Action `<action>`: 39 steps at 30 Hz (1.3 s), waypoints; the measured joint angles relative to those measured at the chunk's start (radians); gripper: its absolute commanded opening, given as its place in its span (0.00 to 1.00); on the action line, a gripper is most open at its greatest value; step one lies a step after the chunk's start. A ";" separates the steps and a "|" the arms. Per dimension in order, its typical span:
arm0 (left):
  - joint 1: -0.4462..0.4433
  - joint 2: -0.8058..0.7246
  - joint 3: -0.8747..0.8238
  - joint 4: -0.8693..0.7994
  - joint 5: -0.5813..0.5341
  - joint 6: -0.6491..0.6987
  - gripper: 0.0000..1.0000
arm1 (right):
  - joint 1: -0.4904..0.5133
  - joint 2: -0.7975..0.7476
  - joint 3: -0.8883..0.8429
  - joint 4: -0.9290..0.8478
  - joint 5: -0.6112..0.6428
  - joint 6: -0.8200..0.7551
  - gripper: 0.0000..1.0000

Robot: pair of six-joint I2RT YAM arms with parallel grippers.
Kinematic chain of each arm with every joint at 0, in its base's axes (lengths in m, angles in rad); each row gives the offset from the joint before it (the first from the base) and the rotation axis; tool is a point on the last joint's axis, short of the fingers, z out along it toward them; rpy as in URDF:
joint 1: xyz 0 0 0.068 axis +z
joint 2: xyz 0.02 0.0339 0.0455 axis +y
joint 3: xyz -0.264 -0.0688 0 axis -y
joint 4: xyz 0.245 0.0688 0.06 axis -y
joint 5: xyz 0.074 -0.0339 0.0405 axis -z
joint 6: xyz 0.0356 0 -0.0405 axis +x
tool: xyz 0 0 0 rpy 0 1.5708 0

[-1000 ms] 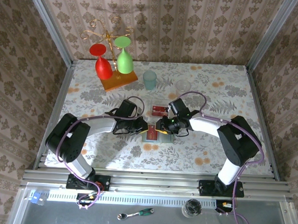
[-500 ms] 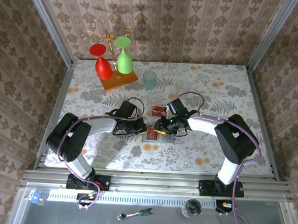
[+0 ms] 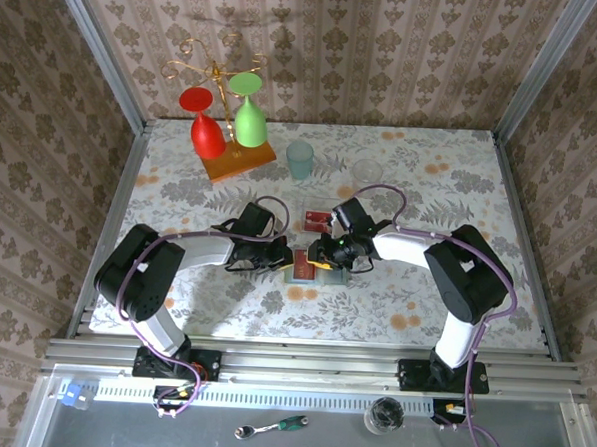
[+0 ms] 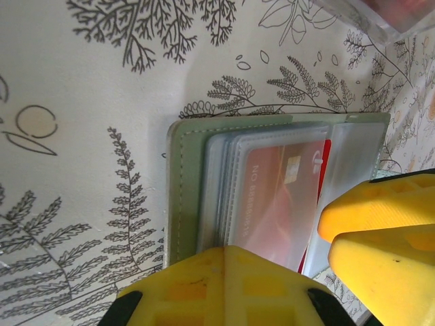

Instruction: Take the credit cards out of the card holder

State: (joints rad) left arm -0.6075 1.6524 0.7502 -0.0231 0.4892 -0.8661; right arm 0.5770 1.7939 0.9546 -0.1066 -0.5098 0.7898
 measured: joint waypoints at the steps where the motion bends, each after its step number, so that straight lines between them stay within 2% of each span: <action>1: 0.000 0.000 0.000 0.000 0.000 0.000 0.00 | 0.000 0.002 0.000 0.000 0.000 0.000 0.31; 14: 0.001 0.003 0.000 0.002 0.002 0.000 0.00 | 0.007 0.024 0.002 0.022 -0.018 0.007 0.21; 18: 0.001 0.004 0.000 0.002 0.003 0.000 0.00 | 0.010 0.035 0.010 0.025 -0.023 0.007 0.22; 23: 0.001 0.004 0.000 0.003 0.004 0.000 0.00 | 0.011 0.040 0.022 0.016 -0.022 0.002 0.30; 39: 0.002 0.005 0.000 0.004 0.005 0.007 0.00 | 0.011 0.024 0.048 -0.081 0.032 -0.034 0.30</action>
State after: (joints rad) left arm -0.6060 1.6569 0.7502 -0.0193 0.4946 -0.8589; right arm 0.5880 1.8183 1.0027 -0.1875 -0.4782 0.7555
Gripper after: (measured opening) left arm 0.064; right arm 0.303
